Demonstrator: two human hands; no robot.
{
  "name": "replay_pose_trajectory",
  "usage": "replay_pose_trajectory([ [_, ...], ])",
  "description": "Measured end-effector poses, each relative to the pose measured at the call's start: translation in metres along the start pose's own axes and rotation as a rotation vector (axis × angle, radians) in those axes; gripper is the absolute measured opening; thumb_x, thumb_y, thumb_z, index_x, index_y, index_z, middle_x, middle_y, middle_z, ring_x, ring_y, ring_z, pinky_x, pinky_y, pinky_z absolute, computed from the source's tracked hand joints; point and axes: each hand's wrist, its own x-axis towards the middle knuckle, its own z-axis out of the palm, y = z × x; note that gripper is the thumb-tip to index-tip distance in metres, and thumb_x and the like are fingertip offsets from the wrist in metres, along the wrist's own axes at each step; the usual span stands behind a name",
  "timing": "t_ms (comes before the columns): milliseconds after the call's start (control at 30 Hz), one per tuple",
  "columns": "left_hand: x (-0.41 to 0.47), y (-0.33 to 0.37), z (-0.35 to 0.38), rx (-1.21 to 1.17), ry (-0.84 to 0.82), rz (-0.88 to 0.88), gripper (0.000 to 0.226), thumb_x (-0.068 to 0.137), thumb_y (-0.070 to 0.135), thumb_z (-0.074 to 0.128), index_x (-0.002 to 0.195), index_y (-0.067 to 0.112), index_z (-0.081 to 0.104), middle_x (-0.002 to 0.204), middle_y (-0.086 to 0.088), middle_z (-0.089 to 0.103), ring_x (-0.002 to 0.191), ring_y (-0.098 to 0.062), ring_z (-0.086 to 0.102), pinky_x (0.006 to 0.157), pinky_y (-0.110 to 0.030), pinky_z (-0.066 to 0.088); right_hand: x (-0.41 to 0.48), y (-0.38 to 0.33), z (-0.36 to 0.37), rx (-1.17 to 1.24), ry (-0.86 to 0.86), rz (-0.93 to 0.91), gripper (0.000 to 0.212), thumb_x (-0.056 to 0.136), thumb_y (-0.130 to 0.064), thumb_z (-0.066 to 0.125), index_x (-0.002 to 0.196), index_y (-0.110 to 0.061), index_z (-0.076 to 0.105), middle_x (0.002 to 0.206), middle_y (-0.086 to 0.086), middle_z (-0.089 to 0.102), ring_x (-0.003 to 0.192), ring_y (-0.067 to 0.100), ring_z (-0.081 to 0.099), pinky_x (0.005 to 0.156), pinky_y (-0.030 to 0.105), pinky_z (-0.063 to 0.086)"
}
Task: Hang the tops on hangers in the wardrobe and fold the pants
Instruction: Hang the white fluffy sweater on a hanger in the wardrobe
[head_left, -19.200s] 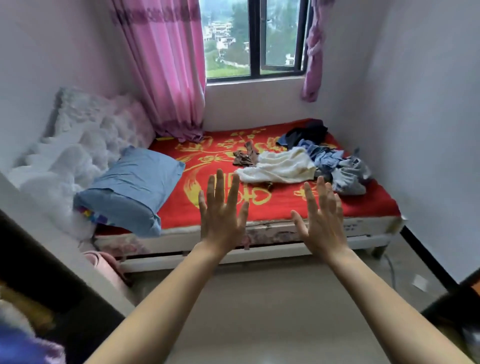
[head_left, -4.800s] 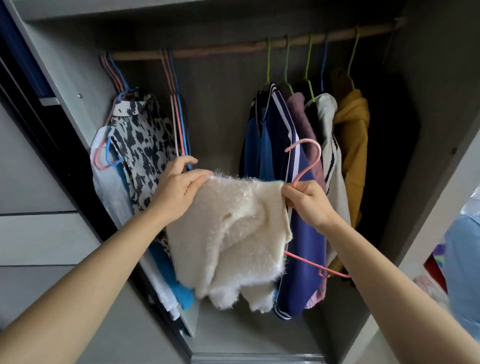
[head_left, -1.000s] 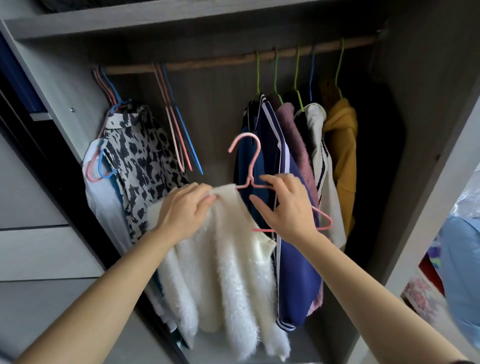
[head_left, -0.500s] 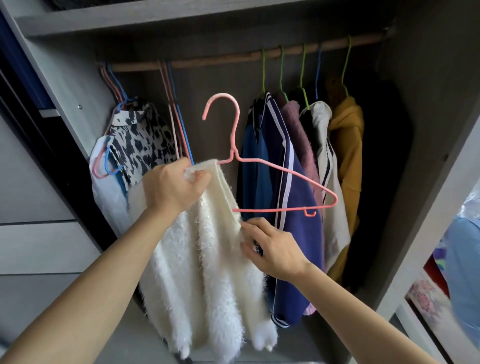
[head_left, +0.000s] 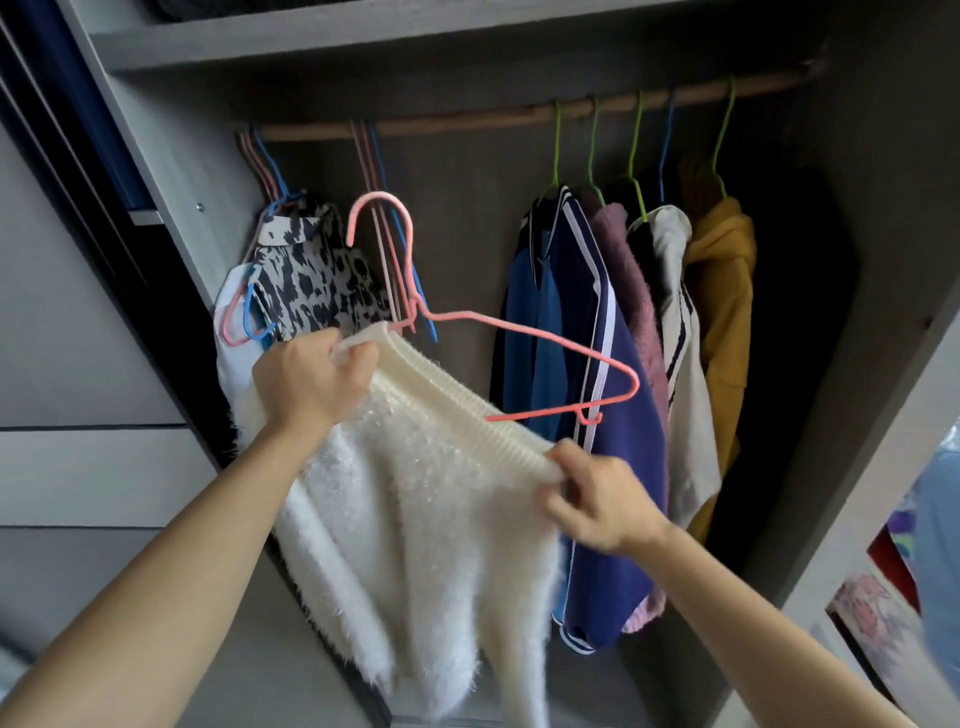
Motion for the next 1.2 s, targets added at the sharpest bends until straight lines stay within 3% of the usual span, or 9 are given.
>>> replay_pose_trajectory([
  [167,-0.005,-0.018,0.001,0.022,-0.044,0.029,0.042,0.069,0.047,0.032,0.045,0.013,0.031,0.041,-0.007,0.036,0.041,-0.030,0.042,0.049,-0.024,0.024,0.005,0.023,-0.030,0.034,0.198,-0.009,0.020,0.083,-0.035,0.057,0.090,-0.016,0.058,0.057,-0.012,0.050,0.049,0.012,0.050,0.052,0.023,0.042],
  [267,-0.008,-0.026,0.001,-0.014,-0.058,-0.013,0.042,0.069,0.047,0.031,0.043,0.014,0.031,0.039,0.000,0.031,0.040,-0.021,0.034,0.051,-0.019,0.020,0.005,0.021,-0.032,0.046,0.295,-0.004,0.029,0.085,-0.037,0.059,0.100,-0.015,0.047,0.062,-0.012,0.057,0.048,0.013,0.051,0.050,0.019,0.041],
  [433,-0.009,-0.034,0.000,-0.059,-0.075,-0.004,0.041,0.068,0.048,0.031,0.041,0.017,0.029,0.039,0.005,0.025,0.039,-0.017,0.027,0.052,-0.018,0.018,0.006,0.017,-0.031,0.057,0.347,0.014,0.054,0.098,-0.026,0.061,0.143,-0.006,0.037,0.072,-0.022,0.062,0.058,0.000,0.057,0.061,0.006,0.041],
  [533,-0.009,-0.036,-0.001,-0.064,-0.105,0.018,0.040,0.067,0.049,0.031,0.041,0.019,0.027,0.038,0.007,0.022,0.037,-0.015,0.025,0.052,-0.017,0.018,0.010,0.020,-0.038,-0.016,0.386,-0.096,0.026,0.103,-0.024,0.051,0.122,-0.012,0.064,0.064,-0.021,0.054,0.054,-0.001,0.054,0.052,0.018,0.046],
  [633,-0.012,-0.040,0.000,-0.061,-0.138,0.085,0.038,0.069,0.050,0.030,0.041,0.024,0.027,0.037,0.009,0.023,0.036,-0.010,0.024,0.055,-0.014,0.019,0.014,0.023,-0.045,-0.125,0.322,-0.229,0.020,0.103,-0.020,0.056,0.102,-0.012,0.074,0.056,-0.007,0.054,0.048,0.008,0.053,0.045,0.030,0.046],
  [700,-0.013,-0.043,0.000,-0.040,-0.155,0.122,0.039,0.069,0.051,0.029,0.041,0.023,0.028,0.037,0.005,0.027,0.037,-0.015,0.030,0.053,-0.015,0.021,0.019,0.021,-0.049,-0.210,0.256,-0.325,0.023,0.102,-0.023,0.056,0.095,-0.013,0.075,0.053,-0.005,0.051,0.045,0.011,0.049,0.042,0.031,0.043],
  [833,-0.012,-0.048,0.001,-0.014,-0.126,0.181,0.039,0.072,0.048,0.030,0.042,0.024,0.023,0.037,0.007,0.024,0.036,-0.017,0.031,0.054,-0.013,0.021,0.022,0.019,-0.057,-0.310,0.163,-0.442,0.025,0.102,-0.025,0.057,0.109,-0.011,0.076,0.059,0.000,0.059,0.050,0.016,0.056,0.047,0.031,0.048],
  [1000,-0.003,-0.056,0.000,0.028,-0.091,0.210,0.041,0.075,0.053,0.032,0.044,0.027,0.022,0.037,0.007,0.022,0.037,-0.018,0.032,0.052,-0.014,0.021,0.020,0.013,-0.065,-0.240,0.195,-0.402,0.034,0.099,-0.036,0.061,0.104,-0.003,0.070,0.073,0.001,0.068,0.059,0.015,0.066,0.051,0.031,0.055],
  [1200,-0.001,-0.058,0.003,0.038,-0.103,0.360,0.039,0.078,0.052,0.036,0.046,0.032,0.028,0.037,0.010,0.026,0.032,-0.015,0.034,0.053,-0.013,0.026,0.019,0.007,-0.063,-0.232,0.063,-0.449,0.029,0.100,-0.033,0.062,0.083,-0.014,0.076,0.070,-0.005,0.068,0.062,0.012,0.063,0.058,0.030,0.053],
])
